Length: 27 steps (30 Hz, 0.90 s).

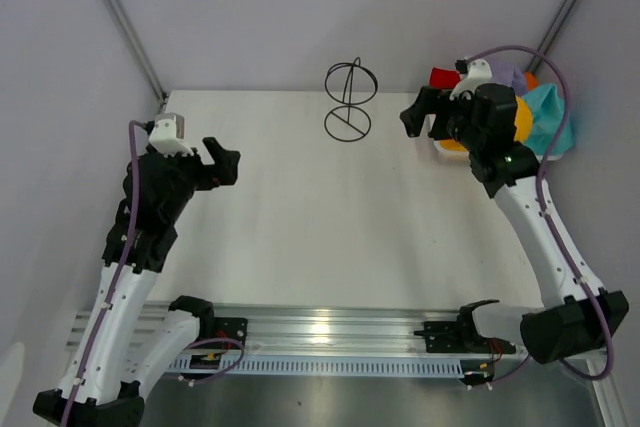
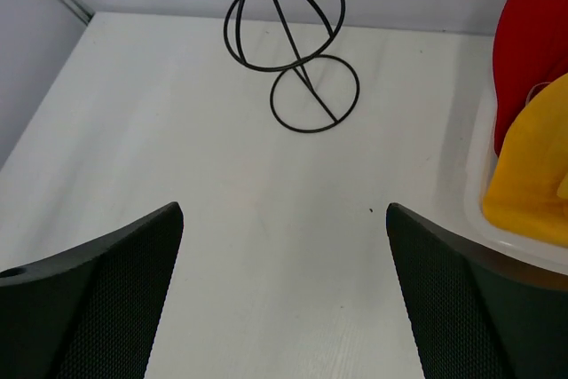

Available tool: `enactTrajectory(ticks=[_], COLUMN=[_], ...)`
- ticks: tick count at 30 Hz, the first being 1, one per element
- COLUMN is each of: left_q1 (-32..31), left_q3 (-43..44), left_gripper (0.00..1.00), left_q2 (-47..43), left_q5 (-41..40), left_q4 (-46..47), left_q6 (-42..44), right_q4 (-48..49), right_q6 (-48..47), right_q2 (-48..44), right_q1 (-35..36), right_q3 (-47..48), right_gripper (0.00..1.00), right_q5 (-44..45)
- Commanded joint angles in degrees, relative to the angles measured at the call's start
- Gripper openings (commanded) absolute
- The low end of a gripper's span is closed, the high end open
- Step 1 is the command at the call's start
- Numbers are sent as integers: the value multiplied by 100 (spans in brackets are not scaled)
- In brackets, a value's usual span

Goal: Stack the hats

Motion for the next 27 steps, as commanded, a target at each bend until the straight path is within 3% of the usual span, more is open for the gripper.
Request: enactTrajectory(ticks=[1,10,18,22,27], left_q1=[-27,-27,-27,-27,-27], left_q3=[-120,-366,-428,-367,-323], left_gripper=[99,100,99,99,100], left_q2=[-160,-407,-249,-143,68], left_q5=[-50,451,742,680,627], left_q4=[85,23,-56,-21,-21], left_q6=[-12,295,638,682,665], right_q4=[261,973,209,278,392], right_q6=[-498,-823,-1078,-1509,-1738], right_q2=[515,2510,4750,5051,5113], right_q1=[201,202,17,-18,-18], right_q3=[761,2116,4399,4508,4394], right_gripper=[100,100,100,99,99], right_q5=[363,214,-400,-1121,-1210])
